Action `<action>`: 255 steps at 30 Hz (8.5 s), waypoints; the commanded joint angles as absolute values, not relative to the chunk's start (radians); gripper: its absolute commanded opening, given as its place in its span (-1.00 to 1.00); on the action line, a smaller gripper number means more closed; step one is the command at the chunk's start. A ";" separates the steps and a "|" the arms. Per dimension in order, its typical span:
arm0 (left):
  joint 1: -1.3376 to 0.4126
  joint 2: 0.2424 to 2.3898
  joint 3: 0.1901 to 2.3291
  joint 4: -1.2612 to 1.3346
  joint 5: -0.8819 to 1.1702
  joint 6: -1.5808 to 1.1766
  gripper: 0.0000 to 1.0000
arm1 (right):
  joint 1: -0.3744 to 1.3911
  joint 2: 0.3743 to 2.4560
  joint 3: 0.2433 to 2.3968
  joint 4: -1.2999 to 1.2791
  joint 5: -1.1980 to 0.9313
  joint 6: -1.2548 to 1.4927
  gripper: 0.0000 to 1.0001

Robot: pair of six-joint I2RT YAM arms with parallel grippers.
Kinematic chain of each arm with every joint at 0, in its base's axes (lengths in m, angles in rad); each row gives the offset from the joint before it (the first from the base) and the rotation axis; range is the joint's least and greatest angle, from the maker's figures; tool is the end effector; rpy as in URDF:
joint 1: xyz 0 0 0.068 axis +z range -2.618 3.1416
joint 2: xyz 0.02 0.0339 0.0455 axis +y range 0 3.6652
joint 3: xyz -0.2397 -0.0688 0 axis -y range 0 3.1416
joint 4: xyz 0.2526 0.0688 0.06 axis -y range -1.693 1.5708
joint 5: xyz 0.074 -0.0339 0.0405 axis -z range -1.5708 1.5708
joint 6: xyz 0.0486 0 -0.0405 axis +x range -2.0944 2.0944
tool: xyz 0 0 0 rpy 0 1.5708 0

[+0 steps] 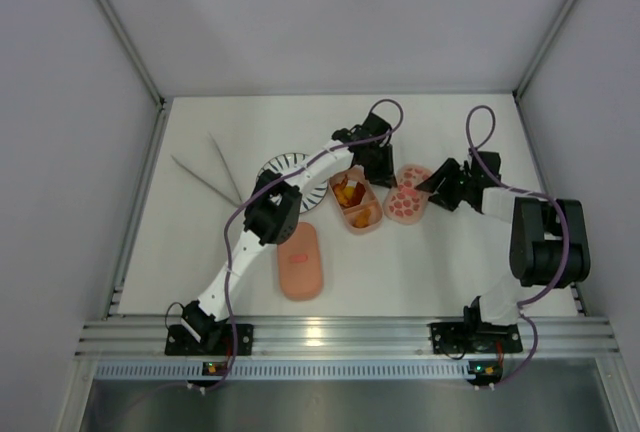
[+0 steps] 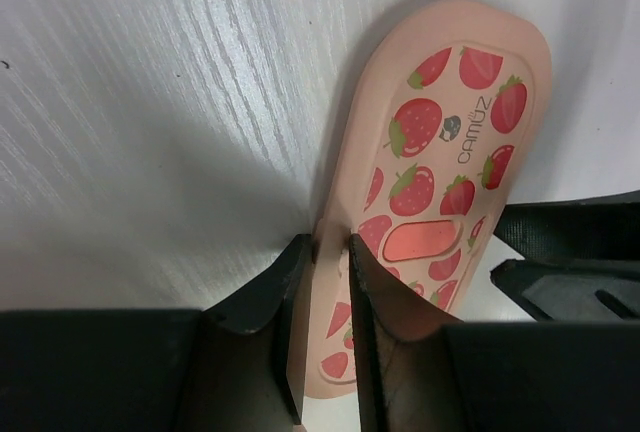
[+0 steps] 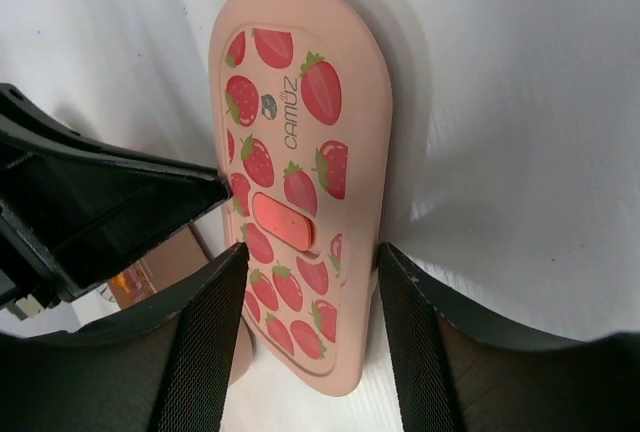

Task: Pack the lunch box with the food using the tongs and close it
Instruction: Pick up the box lid from the center of the board, then close the box lid on the packing box.

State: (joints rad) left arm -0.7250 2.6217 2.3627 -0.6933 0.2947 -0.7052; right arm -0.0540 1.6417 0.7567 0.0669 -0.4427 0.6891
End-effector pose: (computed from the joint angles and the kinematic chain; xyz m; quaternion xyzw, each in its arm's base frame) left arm 0.4079 -0.3802 0.1277 0.0540 0.9418 -0.3030 0.1356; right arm 0.3246 0.0033 0.1090 0.2542 0.8747 0.3059 0.2769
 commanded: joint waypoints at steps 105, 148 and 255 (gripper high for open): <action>-0.540 1.726 1.654 -0.704 -0.152 -0.703 -0.28 | 0.279 1.922 1.307 -0.314 -1.106 0.368 -1.00; -0.540 1.758 1.677 -0.710 -0.123 -0.670 -0.24 | 0.245 1.924 1.301 -0.342 -1.054 0.351 -1.00; -0.629 1.793 1.457 -0.715 -0.112 -0.707 -0.61 | 0.397 1.933 1.376 -0.646 -0.138 0.367 -0.75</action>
State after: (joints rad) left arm -0.6224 1.7794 1.4631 -0.7414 -0.1165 -0.7044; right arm 0.3706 1.9312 1.3609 -0.6949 -0.0967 0.3511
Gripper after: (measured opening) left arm 0.197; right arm 0.123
